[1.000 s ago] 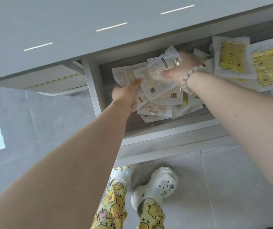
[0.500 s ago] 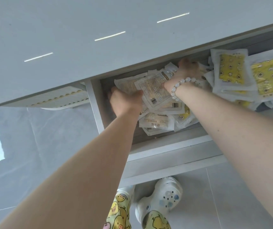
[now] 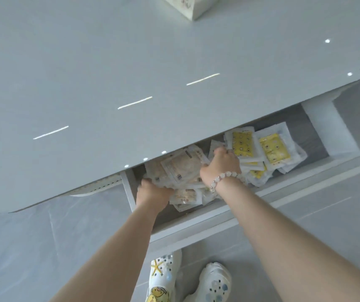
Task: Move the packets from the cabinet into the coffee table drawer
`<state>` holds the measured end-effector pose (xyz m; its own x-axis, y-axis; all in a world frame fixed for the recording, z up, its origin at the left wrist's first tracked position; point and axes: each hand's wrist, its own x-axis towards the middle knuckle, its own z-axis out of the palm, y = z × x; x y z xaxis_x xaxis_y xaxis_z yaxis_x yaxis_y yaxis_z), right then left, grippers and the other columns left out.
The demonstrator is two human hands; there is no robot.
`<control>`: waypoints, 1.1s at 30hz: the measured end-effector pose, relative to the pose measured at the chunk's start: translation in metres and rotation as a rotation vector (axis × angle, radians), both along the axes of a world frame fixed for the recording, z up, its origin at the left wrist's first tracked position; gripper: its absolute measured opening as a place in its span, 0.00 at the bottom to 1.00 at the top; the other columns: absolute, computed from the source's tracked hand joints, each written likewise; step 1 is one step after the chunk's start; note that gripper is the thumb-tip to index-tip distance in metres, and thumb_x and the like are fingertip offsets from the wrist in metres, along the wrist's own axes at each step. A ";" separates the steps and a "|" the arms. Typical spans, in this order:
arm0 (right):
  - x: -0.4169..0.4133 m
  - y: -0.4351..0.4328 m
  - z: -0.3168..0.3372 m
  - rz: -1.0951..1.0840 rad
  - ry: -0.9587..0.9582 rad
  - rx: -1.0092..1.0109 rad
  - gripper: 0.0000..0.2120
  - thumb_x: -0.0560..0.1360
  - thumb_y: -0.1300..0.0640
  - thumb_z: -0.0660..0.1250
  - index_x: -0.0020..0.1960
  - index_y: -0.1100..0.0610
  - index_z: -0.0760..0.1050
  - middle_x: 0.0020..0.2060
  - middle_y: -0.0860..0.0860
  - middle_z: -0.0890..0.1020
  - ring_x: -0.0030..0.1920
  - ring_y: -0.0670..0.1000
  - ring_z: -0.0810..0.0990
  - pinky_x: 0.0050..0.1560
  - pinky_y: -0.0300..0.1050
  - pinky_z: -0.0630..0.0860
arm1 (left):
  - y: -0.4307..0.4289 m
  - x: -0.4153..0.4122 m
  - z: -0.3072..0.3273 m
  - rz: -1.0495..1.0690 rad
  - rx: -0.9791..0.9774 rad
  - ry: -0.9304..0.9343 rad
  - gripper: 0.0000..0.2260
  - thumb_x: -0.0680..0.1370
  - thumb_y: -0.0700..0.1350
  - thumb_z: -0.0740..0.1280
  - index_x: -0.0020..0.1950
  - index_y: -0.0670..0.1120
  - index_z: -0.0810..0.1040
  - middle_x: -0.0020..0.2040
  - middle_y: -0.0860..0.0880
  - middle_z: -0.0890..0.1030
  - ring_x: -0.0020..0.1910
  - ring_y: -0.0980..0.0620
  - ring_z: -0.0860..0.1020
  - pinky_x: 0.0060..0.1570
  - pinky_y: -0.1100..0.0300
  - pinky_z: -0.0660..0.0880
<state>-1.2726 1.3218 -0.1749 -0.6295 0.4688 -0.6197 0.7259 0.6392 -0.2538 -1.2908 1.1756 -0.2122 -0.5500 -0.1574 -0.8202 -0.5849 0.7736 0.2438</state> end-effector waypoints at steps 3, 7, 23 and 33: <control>0.007 0.004 0.061 -0.005 0.030 -0.021 0.23 0.78 0.61 0.60 0.71 0.58 0.61 0.64 0.57 0.70 0.63 0.56 0.70 0.56 0.46 0.72 | 0.004 0.009 0.061 -0.153 0.082 -0.081 0.26 0.76 0.47 0.67 0.72 0.44 0.65 0.63 0.47 0.73 0.38 0.58 0.70 0.34 0.67 0.68; -0.002 0.018 0.177 0.106 0.094 0.076 0.24 0.78 0.62 0.57 0.73 0.54 0.58 0.65 0.54 0.68 0.63 0.53 0.69 0.57 0.44 0.73 | 0.013 -0.010 0.165 -0.355 0.091 0.097 0.22 0.78 0.45 0.61 0.73 0.50 0.65 0.66 0.49 0.72 0.55 0.53 0.76 0.52 0.65 0.72; -0.058 -0.073 0.553 0.586 0.628 0.408 0.19 0.82 0.52 0.48 0.66 0.55 0.70 0.67 0.53 0.69 0.67 0.54 0.66 0.61 0.48 0.66 | -0.075 -0.085 0.579 -0.568 -0.191 0.902 0.18 0.82 0.50 0.51 0.68 0.48 0.71 0.65 0.46 0.72 0.67 0.46 0.67 0.62 0.54 0.66; -0.034 -0.194 0.568 1.055 0.786 0.302 0.19 0.82 0.53 0.48 0.65 0.59 0.71 0.64 0.56 0.71 0.65 0.54 0.67 0.64 0.46 0.65 | -0.197 0.011 0.586 -0.264 -0.506 0.969 0.17 0.82 0.50 0.49 0.63 0.46 0.73 0.59 0.47 0.75 0.60 0.46 0.72 0.53 0.55 0.68</control>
<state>-1.3066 1.1273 0.3934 -0.9091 -0.4019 0.1096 -0.4136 0.9021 -0.1232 -1.2798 0.9790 0.3733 -0.9861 -0.1350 0.0968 -0.1220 0.9841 0.1291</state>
